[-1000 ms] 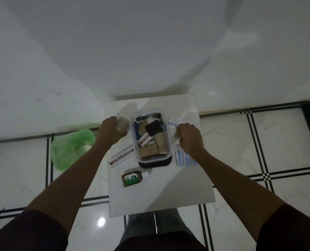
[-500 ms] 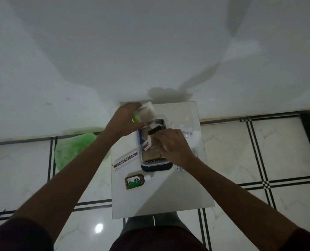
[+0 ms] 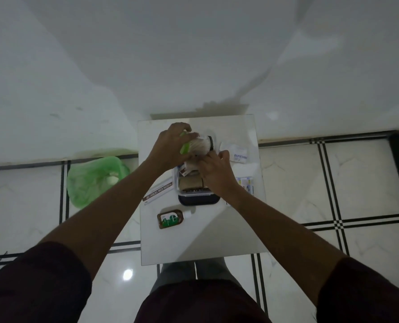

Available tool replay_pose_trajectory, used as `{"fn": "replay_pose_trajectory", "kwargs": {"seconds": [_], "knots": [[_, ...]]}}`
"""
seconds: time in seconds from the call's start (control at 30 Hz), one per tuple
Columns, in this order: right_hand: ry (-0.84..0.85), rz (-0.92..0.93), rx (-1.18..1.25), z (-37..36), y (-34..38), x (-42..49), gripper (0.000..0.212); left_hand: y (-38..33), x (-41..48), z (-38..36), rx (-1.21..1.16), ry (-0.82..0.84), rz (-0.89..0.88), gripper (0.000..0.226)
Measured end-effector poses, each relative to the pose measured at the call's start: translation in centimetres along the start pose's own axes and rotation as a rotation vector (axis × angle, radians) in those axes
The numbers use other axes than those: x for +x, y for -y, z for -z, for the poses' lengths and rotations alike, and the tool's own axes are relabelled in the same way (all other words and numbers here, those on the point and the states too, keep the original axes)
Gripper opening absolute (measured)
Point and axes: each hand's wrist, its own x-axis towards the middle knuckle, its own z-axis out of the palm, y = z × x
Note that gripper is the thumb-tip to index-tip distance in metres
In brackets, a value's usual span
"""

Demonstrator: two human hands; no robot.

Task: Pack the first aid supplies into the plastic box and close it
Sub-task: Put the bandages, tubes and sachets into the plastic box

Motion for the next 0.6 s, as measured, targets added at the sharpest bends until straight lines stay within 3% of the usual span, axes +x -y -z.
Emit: {"fn": "replay_pose_trajectory", "kwargs": {"seconds": [0.13, 0.27, 0.37, 0.6], "knots": [[0.016, -0.047, 0.046, -0.4, -0.1, 0.4, 0.019, -0.5, -0.2, -0.5, 0.084, -0.071, 0.093, 0.056], [0.011, -0.138, -0.047, 0.1, -0.1, 0.5, 0.005, -0.9, -0.8, -1.5, -0.004, -0.080, 0.145, 0.053], [0.069, -0.187, -0.142, 0.2, -0.1, -0.1, 0.019, -0.4, -1.4, -1.2, -0.030, 0.002, 0.113, 0.060], [0.132, -0.208, -0.061, 0.5, -0.1, -0.1, 0.031, -0.4, -1.3, -0.5, 0.134, 0.019, 0.099, 0.059]]}}
